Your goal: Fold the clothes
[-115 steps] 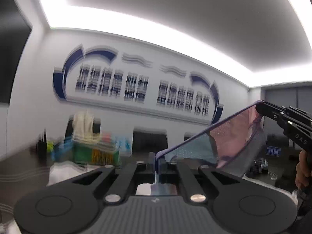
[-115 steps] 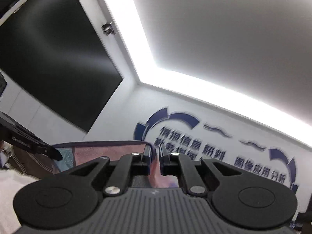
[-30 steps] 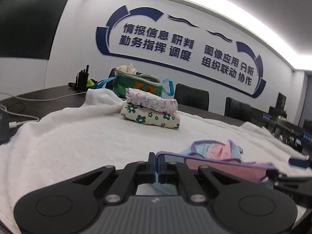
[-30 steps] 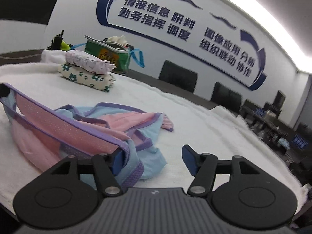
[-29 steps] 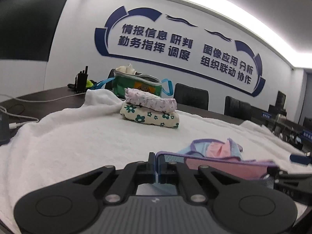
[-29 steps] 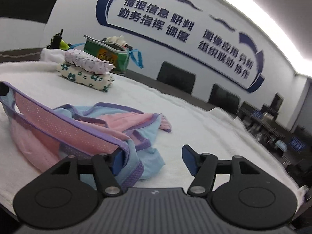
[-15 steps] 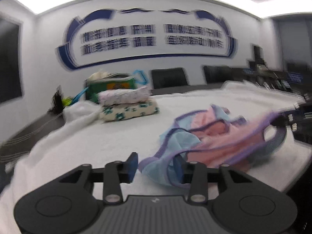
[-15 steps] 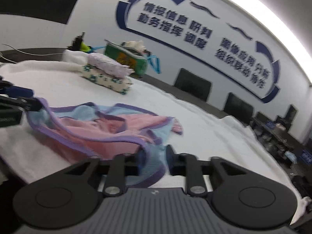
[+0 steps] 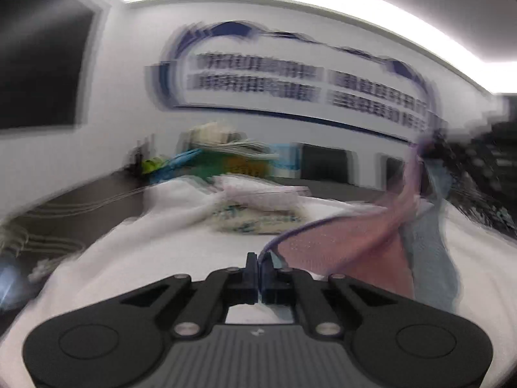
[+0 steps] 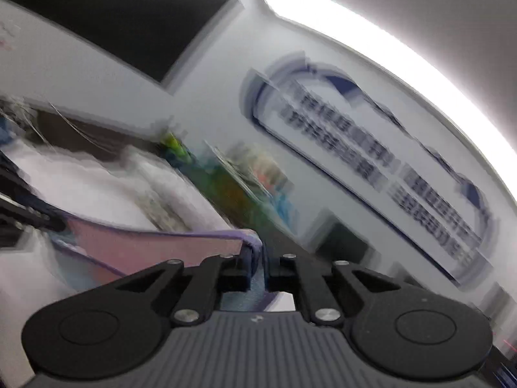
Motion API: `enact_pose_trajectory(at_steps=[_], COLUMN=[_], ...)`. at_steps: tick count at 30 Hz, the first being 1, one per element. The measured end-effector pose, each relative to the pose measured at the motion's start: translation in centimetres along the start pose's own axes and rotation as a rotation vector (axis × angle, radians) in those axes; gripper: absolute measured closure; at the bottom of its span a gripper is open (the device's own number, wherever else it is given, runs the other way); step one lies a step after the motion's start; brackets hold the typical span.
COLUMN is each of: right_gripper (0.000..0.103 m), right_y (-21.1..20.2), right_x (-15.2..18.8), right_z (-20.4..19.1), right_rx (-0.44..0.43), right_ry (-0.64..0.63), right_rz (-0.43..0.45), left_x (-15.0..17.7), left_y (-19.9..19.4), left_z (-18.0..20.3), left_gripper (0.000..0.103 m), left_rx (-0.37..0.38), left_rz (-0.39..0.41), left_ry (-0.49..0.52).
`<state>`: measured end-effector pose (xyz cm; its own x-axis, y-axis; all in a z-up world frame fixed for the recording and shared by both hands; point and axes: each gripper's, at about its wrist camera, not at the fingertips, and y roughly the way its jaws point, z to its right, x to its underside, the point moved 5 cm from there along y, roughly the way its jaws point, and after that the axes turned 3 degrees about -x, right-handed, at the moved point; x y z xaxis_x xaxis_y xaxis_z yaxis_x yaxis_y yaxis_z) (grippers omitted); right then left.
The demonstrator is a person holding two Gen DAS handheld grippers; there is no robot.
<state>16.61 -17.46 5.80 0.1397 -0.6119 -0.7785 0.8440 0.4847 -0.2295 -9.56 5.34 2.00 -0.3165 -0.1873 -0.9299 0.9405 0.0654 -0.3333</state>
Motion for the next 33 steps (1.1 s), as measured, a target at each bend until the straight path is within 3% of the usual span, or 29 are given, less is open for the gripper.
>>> enact_pose_trajectory(at_steps=[2, 3, 4, 5, 8, 10, 16, 18, 19, 20, 22, 24, 25, 26, 29, 33], right_gripper=[0.093, 0.079, 0.055, 0.046, 0.040, 0.018, 0.014, 0.022, 0.038, 0.046, 0.088, 0.093, 0.101, 0.101, 0.101, 0.101], right_y=[1.1, 2.3, 3.6, 4.8, 5.4, 3.7, 0.4, -0.4, -0.8, -0.9, -1.3, -1.6, -1.8, -1.9, -2.2, -9.7], right_x=[0.6, 2.0, 3.5, 5.0, 7.3, 7.2, 6.9, 6.8, 6.8, 6.8, 6.7, 6.8, 6.8, 7.0, 5.6, -3.5], right_z=[-4.3, -5.5, -5.6, -5.6, -3.6, -3.2, -5.3, -5.8, -6.0, -5.8, -5.3, -3.6, -2.7, -2.0, 1.4, 8.3], right_rx=[-0.241, -0.281, -0.246, -0.203, -0.093, -0.101, 0.042, 0.043, 0.043, 0.036, 0.032, 0.038, 0.041, 0.039, 0.131, 0.348], right_ry=[-0.141, -0.182, -0.193, -0.200, -0.098, -0.002, -0.085, -0.060, -0.046, -0.028, 0.016, 0.130, 0.188, 0.223, 0.186, 0.178], right_rz=[-0.063, -0.133, -0.202, -0.270, -0.335, -0.304, -0.273, -0.251, -0.240, -0.243, -0.243, -0.226, -0.217, -0.221, -0.183, 0.143], left_x=[1.7, 2.4, 3.0, 3.2, 3.2, 3.1, 2.9, 2.9, 2.9, 2.8, 2.4, 1.5, 0.8, -0.5, -6.4, -16.7], left_y=[0.6, 0.9, 1.2, 1.4, 1.8, 2.1, 2.1, 1.9, 1.6, 1.3, 0.7, 0.3, 0.1, 0.0, -1.2, -8.2], left_z=[-1.9, -2.5, -2.9, -3.1, -3.0, -2.5, -2.2, -2.2, -2.3, -2.2, -1.6, -0.7, -0.1, 0.6, 2.3, 5.3], left_gripper=[0.103, 0.103, 0.103, 0.103, 0.103, 0.103, 0.103, 0.103, 0.103, 0.103, 0.103, 0.103, 0.103, 0.103, 0.103, 0.103], left_rx=[-0.031, -0.043, -0.048, -0.047, -0.034, -0.023, 0.002, -0.002, -0.005, -0.008, 0.011, 0.055, 0.083, 0.104, 0.167, 0.316], left_rz=[-0.063, -0.088, -0.103, -0.108, -0.099, -0.092, -0.090, -0.090, -0.086, -0.080, -0.060, -0.037, -0.015, 0.017, 0.154, 0.448], left_ry=[-0.069, -0.080, -0.090, -0.098, -0.089, -0.078, -0.071, -0.068, -0.067, -0.059, -0.037, -0.011, 0.010, 0.026, 0.041, 0.048])
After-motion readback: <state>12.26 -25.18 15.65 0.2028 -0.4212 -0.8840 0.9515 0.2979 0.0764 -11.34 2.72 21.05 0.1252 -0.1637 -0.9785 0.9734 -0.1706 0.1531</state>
